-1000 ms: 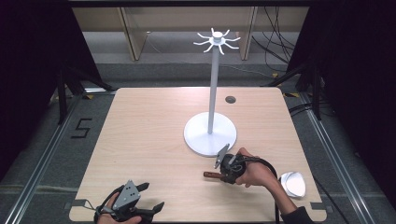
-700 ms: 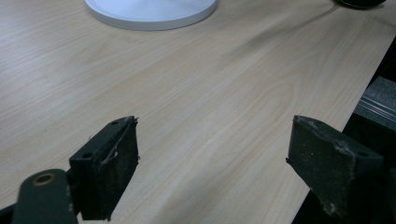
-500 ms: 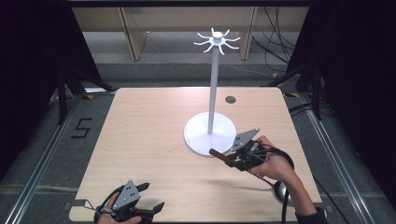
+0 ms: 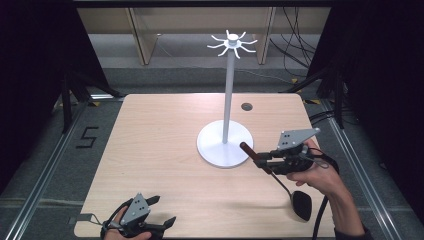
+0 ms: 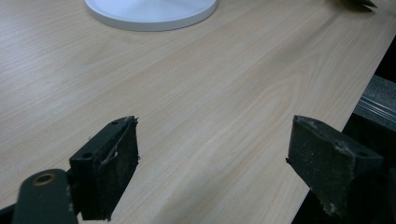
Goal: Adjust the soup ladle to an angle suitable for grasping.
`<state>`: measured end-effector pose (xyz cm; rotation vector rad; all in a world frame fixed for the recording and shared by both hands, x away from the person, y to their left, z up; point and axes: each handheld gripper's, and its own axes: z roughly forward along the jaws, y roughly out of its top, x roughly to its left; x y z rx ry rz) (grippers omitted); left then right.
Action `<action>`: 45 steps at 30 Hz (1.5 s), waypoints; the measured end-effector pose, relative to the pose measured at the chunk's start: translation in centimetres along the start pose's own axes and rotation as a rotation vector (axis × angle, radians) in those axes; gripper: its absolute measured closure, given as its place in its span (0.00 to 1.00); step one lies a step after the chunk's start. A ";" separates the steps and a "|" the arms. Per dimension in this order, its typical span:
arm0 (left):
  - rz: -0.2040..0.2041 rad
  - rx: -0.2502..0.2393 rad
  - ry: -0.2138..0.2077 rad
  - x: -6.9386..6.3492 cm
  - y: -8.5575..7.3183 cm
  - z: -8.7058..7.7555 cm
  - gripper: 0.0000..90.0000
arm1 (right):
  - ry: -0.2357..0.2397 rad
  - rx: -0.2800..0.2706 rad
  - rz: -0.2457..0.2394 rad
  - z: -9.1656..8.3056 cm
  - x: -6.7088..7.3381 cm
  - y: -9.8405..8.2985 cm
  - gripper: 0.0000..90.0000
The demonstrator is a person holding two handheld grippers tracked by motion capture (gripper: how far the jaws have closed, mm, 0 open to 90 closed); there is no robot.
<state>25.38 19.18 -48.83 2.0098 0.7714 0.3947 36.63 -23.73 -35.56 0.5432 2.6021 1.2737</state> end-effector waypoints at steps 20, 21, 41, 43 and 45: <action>-0.026 -0.001 0.005 0.0 -0.1 0.1 0.18 | -0.011 -0.229 0.060 -5.4 -0.2 -0.2 0.82; -0.042 0.007 0.010 -0.1 -0.1 0.1 0.18 | -0.029 -0.248 0.054 -5.4 -0.2 -0.2 0.82; 0.003 0.005 0.014 0.2 0.0 0.1 0.18 | -0.070 -0.409 0.086 -5.6 -0.5 1.9 0.82; -0.003 0.006 0.014 0.1 -0.1 0.1 0.18 | -0.094 -0.415 0.101 -5.5 -0.5 2.2 0.82; -0.015 0.000 0.011 0.1 -0.1 0.1 0.17 | -0.112 -0.411 0.084 -5.4 -0.7 2.5 0.82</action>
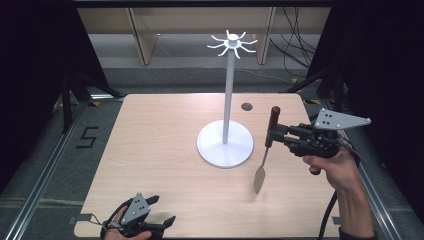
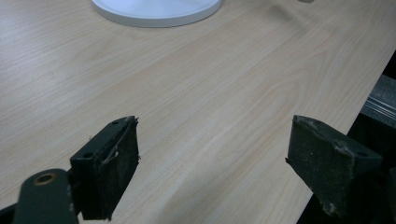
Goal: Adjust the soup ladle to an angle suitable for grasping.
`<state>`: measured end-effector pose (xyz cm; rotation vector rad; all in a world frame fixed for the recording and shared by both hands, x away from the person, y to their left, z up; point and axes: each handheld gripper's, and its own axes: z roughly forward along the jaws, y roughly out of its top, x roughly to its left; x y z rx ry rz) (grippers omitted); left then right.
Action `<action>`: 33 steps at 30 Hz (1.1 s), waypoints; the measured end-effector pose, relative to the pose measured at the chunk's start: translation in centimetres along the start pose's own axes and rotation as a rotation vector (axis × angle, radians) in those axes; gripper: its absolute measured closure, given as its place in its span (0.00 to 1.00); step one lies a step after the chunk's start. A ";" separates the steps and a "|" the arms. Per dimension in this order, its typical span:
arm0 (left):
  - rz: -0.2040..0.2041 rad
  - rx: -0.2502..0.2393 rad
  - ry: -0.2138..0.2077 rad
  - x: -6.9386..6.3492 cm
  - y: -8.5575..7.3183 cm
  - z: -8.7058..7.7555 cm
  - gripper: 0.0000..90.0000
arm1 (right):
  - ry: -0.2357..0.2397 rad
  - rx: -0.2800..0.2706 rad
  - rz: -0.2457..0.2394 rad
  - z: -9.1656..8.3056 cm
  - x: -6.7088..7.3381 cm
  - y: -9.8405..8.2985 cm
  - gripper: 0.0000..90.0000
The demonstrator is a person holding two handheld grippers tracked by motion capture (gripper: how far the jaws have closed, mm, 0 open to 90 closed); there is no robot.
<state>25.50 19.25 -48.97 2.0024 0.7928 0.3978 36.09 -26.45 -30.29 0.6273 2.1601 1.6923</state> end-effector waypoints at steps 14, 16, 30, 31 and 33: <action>-0.020 -0.009 -0.006 0.0 0.0 0.0 0.17 | -0.025 -0.005 0.016 2.9 -1.3 2.9 0.82; -0.034 -0.017 -0.009 -0.1 0.0 0.0 0.17 | -0.031 -0.020 0.013 3.3 -1.6 3.6 0.82; -0.040 -0.012 -0.014 -0.2 0.0 0.0 0.17 | -0.070 -0.035 0.039 4.8 -3.8 7.2 0.82; -0.052 -0.014 -0.013 -0.3 -0.1 0.0 0.17 | -0.075 -0.034 0.039 4.9 -3.9 7.5 0.82; -0.026 -0.016 -0.015 -0.1 0.0 0.0 0.17 | -0.082 -0.031 0.028 5.0 -4.1 8.0 0.82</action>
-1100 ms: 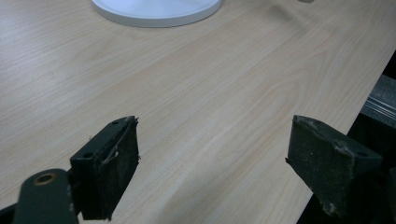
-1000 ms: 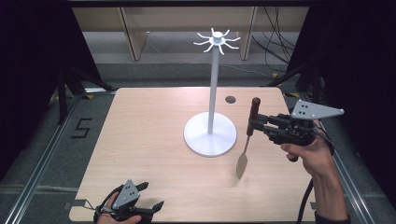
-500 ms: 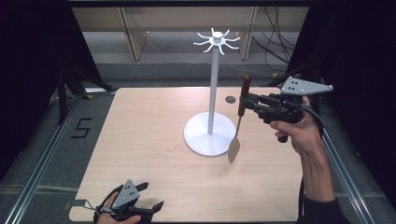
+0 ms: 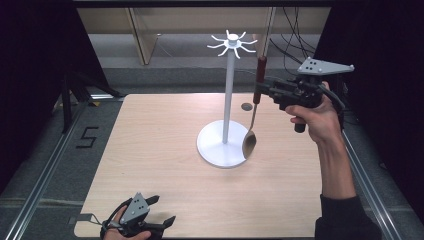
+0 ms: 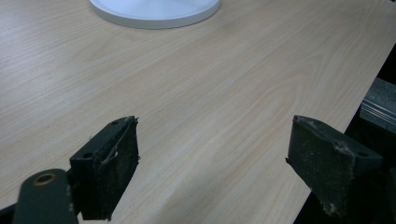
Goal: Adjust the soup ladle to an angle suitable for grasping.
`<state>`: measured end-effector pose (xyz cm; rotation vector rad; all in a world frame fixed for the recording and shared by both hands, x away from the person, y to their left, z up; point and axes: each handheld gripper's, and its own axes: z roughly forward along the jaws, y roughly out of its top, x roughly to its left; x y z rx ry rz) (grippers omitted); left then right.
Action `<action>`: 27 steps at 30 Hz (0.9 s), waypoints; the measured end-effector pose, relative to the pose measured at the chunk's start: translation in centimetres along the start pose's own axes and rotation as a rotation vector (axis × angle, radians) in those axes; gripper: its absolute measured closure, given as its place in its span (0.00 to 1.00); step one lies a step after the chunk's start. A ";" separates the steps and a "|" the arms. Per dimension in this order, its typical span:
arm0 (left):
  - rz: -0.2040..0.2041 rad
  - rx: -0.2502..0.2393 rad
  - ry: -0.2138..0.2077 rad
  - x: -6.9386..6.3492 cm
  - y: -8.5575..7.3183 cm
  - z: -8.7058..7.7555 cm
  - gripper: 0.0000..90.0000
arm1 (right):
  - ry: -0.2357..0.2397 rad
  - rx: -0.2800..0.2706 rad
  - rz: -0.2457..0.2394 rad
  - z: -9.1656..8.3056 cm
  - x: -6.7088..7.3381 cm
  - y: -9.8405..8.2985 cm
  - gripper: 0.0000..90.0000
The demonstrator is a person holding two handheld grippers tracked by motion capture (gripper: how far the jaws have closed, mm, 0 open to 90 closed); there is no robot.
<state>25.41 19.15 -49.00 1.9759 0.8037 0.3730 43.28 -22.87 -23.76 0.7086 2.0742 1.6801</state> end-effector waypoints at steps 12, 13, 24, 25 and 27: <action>-0.026 0.003 -0.002 -0.1 0.0 0.0 0.17 | -0.031 0.019 0.002 0.7 -0.9 1.5 0.82; 0.003 0.003 0.000 0.0 0.0 0.0 0.17 | -0.031 0.026 0.014 0.7 -0.7 1.6 0.82; -0.013 0.016 0.000 0.0 0.0 -0.1 0.17 | -0.048 0.053 0.011 1.6 -0.6 2.3 0.82; -0.016 0.015 0.001 0.0 0.0 -0.1 0.17 | -0.052 0.053 -0.004 1.7 -0.7 2.4 0.82; -0.024 0.005 -0.002 -0.1 0.0 0.0 0.17 | -0.051 0.063 0.010 1.9 -0.6 2.4 0.82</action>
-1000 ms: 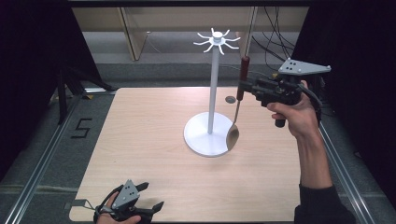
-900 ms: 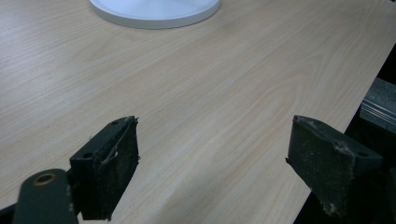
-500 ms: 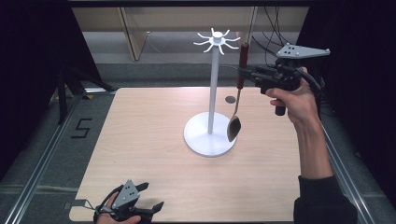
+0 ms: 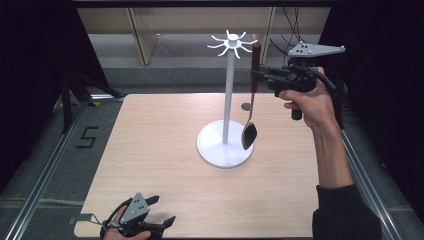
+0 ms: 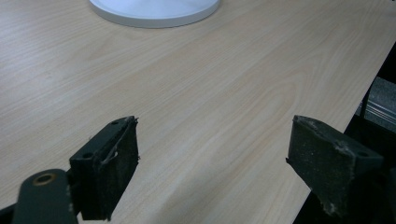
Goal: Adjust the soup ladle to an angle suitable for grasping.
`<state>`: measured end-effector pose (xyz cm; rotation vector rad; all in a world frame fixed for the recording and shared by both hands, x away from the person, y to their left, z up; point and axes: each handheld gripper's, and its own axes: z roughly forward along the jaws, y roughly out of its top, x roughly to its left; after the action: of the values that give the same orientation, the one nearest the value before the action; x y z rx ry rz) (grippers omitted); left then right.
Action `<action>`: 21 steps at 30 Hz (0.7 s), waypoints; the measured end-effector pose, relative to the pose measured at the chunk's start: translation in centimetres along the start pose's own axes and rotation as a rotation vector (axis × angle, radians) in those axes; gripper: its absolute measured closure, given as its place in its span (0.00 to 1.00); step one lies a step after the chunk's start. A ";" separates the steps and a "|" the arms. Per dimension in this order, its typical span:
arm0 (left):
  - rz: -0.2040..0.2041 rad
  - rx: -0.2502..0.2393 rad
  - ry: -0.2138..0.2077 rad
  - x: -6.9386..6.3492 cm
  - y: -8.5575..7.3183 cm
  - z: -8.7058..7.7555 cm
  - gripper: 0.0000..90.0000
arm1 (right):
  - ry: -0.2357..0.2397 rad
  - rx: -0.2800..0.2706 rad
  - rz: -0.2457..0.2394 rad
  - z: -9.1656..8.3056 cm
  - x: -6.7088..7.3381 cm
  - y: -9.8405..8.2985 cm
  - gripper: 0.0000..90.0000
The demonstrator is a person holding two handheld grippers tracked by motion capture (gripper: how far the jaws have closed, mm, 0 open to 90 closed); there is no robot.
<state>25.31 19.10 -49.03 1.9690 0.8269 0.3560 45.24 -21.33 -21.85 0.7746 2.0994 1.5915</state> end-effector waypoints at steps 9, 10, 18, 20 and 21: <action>0.007 0.011 0.001 0.1 0.0 -0.1 0.17 | -0.001 0.014 0.003 0.8 0.2 0.1 0.82; 0.008 0.011 0.001 0.1 0.0 -0.1 0.17 | -0.001 0.014 -0.001 0.8 0.1 0.1 0.82; 0.008 0.011 0.001 0.1 0.0 -0.1 0.17 | -0.027 0.020 -0.006 1.3 0.3 0.4 0.82; 0.008 0.011 0.000 0.1 0.0 -0.1 0.17 | -0.030 0.023 -0.002 1.5 0.4 0.5 0.82; 0.044 0.014 0.000 0.3 0.1 -0.1 0.17 | -0.032 0.023 -0.007 1.5 0.3 0.4 0.82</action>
<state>25.50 19.33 -48.97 2.0022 0.7892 0.3773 46.02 -19.89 -21.84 0.7943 2.0989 1.5442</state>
